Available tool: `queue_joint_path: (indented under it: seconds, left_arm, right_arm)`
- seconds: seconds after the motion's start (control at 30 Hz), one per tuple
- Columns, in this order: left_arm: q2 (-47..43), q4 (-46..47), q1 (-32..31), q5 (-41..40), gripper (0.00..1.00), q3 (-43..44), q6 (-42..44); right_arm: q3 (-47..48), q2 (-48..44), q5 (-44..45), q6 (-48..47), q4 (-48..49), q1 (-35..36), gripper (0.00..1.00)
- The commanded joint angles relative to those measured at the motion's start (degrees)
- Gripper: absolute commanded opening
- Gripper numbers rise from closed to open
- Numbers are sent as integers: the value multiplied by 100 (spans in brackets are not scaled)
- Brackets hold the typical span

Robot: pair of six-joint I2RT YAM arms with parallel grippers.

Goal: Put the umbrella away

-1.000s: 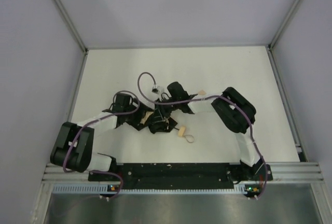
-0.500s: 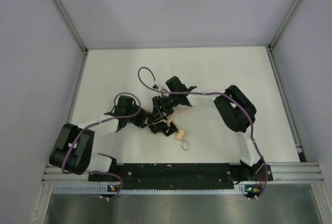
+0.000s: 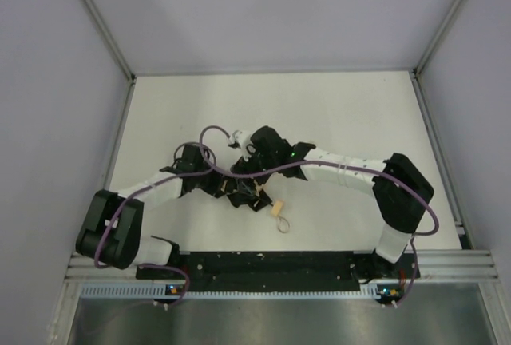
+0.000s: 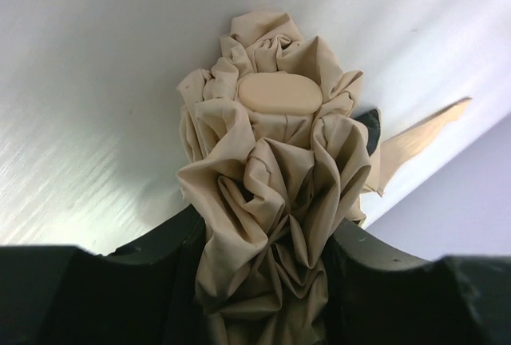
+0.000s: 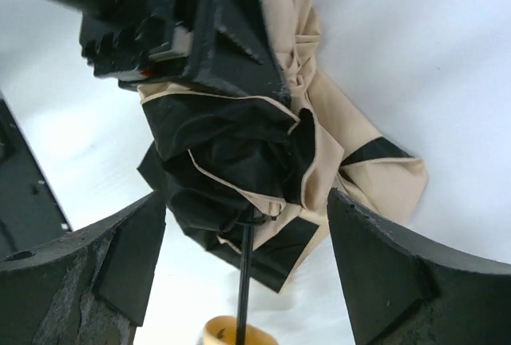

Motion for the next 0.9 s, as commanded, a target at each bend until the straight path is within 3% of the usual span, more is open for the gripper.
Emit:
queue_joint_path:
  seconds: [0.0,0.2,0.3,0.4,0.53,0.6,0.67,0.73,0.8,0.87]
  left_arm:
    - [514,-1754,9,-391,0,476,105]
    - [796,-2379,9,-373,0,802,-97]
    - [884,-2423,9,-250,0,890,-150]
    - [867,-2432,9,-197,0,908,-203]
    - [700,-2178,9,-197,1,820,-168]
    - [551,-2046,18,-293,19,741,-107]
    - [331,-1696,44,-399,46,566,-2]
    - [-2,-1292,71,-504,67,337,104]
    - [-371,-607,106,-505,80,-13,183]
    - [-696,122,167,-418,98,-321,323]
  right_arm:
    - [-10,231,1088,-888,541,478,80]
    - [412,1030,1905,-1012,656,980,80]
    - [544,1522,2835,-828,586,1077,74]
    - [343,1690,3689,-599,682,1059,60]
    - [-237,1691,3595,-450,1130,937,26]
    - [-562,1586,3280,-441,1437,875,12]
    - [-808,1419,2919,-265,1552,814,2]
    - [-1002,1278,2603,-221,1807,752,0]
    - [-1134,1138,2094,-160,1965,612,0]
    - [-1214,1049,1610,-54,2080,471,0]
